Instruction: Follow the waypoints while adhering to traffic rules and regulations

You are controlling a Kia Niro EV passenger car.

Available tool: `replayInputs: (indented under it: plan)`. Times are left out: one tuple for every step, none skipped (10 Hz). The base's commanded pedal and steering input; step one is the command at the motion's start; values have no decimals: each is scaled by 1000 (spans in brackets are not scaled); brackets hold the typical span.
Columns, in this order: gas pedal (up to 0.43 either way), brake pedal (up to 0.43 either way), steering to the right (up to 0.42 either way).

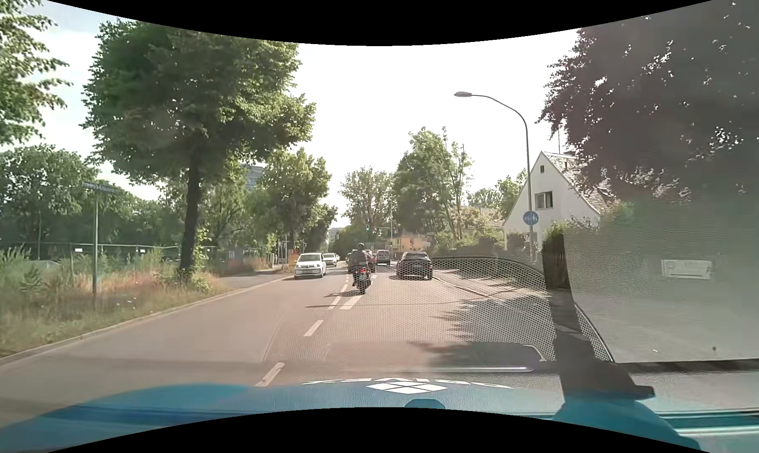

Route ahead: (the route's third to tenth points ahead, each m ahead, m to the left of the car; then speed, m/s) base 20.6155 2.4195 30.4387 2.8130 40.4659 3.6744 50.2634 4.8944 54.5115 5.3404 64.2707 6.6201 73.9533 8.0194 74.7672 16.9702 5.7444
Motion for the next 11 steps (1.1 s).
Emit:
replayInputs:
  plan:
    - [0,0,-26]
    - [0,0,-26]
    - [0,0,-27]
    - [0,0,-26]
    - [0,0,-27]
    - [0,0,-27]
    - [0,0,-26]
    - [0,0,-26]
    - [0,0,-26]
    - [0,0,-26]
    - [0,0,-26]
